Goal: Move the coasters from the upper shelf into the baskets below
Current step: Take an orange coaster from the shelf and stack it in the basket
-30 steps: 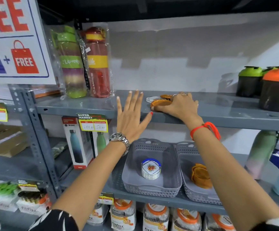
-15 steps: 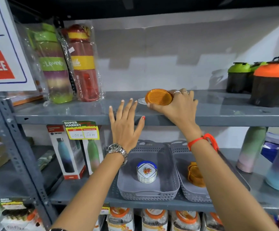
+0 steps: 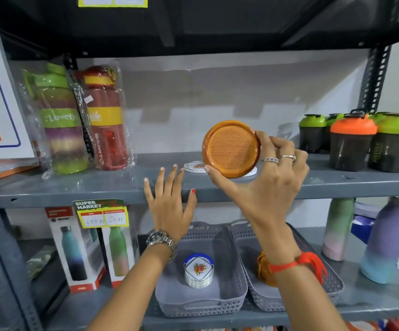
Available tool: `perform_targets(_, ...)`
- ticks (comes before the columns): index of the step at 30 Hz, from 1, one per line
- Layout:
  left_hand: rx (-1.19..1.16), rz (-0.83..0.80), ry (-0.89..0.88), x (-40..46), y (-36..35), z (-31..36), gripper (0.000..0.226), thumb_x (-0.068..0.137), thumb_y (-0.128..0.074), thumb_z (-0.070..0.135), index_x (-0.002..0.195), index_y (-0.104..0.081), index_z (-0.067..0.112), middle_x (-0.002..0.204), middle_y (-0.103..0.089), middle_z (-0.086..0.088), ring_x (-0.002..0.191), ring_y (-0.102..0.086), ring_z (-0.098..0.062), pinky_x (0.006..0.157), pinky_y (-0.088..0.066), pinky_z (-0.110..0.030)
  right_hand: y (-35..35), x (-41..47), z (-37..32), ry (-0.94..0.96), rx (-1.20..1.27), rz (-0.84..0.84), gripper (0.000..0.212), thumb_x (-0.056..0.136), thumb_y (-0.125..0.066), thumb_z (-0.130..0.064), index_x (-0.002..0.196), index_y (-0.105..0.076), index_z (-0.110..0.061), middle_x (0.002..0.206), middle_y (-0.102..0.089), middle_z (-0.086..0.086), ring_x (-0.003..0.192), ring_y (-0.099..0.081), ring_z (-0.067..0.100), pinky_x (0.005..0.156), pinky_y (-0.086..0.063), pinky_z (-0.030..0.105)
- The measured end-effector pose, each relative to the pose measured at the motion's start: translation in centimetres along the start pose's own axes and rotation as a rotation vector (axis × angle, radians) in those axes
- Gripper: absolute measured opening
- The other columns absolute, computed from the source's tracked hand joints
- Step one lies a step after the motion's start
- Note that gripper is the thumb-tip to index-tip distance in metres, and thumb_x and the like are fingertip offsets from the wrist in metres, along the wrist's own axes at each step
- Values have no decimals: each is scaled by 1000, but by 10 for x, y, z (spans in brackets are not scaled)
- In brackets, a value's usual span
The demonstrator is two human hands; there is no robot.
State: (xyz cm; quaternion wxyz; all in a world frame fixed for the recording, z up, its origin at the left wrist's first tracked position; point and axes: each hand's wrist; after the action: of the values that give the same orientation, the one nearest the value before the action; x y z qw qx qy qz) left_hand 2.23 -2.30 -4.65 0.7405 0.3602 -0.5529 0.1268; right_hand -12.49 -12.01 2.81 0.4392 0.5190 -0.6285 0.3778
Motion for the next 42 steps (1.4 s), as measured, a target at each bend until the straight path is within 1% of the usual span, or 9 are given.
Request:
perform_targets(7,-24,-8,-8,-1,2,0,55,90,-36,42,129,-55,9,139,-51,-7,131,-41,-33,112,-3,-50,38,0,-17,16,85,134,87,57,-69,-74,111,-68,-6,102,-63,15,96,-45,25,81,-44,44)
perform_targets(11,-14,10,-4,0,1,1,56,90,-37,41,130,-55,7,137,-52,-9,130,-42,-34,112,-4,-51,46,2,-19,28,90,108,88,59,-66,-74,113,-66,-6,103,-62,15,95,-46,26,82,-43,44)
perform_targets(18,-68,15,-124,-7,-9,16,56,89,-37,35,134,-50,4,142,-47,-10,135,-34,-27,112,-9,-58,33,-27,16,-52,150,-122,91,56,-64,-78,114,-65,-8,105,-59,9,97,-48,24,82,-41,35)
perform_targets(23,-18,74,-116,-11,-25,20,56,89,-37,38,136,-49,9,142,-47,-6,134,-34,-29,113,-3,-48,17,-99,70,-52,138,-276,91,55,-63,-82,113,-65,-11,102,-59,6,93,-50,23,80,-39,34)
perform_targets(27,-7,159,-126,-15,-36,15,52,92,-38,36,136,-49,13,141,-47,-3,133,-34,-28,114,-4,-43,-4,-161,125,-93,-111,-555,93,54,-54,-88,109,-67,-15,99,-62,6,90,-50,26,75,-40,38)
perform_targets(30,9,203,-138,-17,-40,14,51,92,-37,37,136,-50,12,141,-47,-4,134,-35,-27,115,-5,-41,-20,-185,168,-176,-371,-780,94,49,-50,-91,102,-70,-16,96,-64,9,90,-54,31,79,-41,42)
perform_targets(33,21,241,-144,-18,-42,11,51,93,-37,37,135,-51,12,141,-47,-4,132,-36,-24,114,-7,-40,-39,-194,204,-185,-551,-901,91,48,-50,-90,92,-72,-13,95,-65,11,93,-54,32,85,-39,48)
perform_targets(38,51,289,-153,-16,-45,8,51,92,-37,38,134,-52,14,141,-46,0,131,-37,-21,114,-8,-37,-70,-193,241,-347,-717,-1132,86,60,-55,-82,106,-70,-11,127,-58,15,122,-41,36,105,-24,62)
perform_targets(42,59,322,-155,-16,-49,5,50,92,-35,39,133,-54,15,139,-49,-2,131,-38,-21,115,-7,-36,-84,-204,255,-399,-790,-1236,79,69,-52,-77,112,-68,-12,132,-55,15,129,-33,36,109,-16,66)
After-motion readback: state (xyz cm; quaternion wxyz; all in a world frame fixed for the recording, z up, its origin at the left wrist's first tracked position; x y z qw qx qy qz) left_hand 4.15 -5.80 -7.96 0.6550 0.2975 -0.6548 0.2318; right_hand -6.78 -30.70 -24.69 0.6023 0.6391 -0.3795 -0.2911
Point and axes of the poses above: each hand's wrist, its own x-axis towards the middle knuckle, its own y-axis out of the back of the hand, z = x × y
